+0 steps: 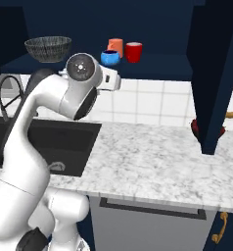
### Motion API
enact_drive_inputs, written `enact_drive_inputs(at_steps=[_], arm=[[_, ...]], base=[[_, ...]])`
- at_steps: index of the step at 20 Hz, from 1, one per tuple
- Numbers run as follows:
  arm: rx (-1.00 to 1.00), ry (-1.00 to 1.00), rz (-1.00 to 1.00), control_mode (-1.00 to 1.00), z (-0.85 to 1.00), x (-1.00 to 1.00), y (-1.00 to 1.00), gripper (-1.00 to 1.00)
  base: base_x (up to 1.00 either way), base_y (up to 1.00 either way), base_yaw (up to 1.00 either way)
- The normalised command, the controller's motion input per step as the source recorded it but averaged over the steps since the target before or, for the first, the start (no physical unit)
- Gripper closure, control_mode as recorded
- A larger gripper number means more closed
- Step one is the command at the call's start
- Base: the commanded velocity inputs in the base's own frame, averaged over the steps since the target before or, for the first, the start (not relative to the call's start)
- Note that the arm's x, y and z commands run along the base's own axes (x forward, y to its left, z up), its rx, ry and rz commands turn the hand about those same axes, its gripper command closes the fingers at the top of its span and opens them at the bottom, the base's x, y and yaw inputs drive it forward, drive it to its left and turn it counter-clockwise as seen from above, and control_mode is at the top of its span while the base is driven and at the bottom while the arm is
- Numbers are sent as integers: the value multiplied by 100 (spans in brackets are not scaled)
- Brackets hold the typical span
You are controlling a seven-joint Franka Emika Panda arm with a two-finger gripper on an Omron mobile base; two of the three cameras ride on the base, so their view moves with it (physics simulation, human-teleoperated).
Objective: Gather all objects into one cabinet and sort the glasses and bowls to opposite sides.
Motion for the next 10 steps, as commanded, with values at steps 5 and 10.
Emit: enact_drive_inputs(at_steps=[5, 10], arm=[[-13, -28, -1, -100, 15, -100, 0, -100], [-6, -21, -21, -100, 23, -92, 29, -100]], base=[[0, 0, 0], [0, 0, 0]])
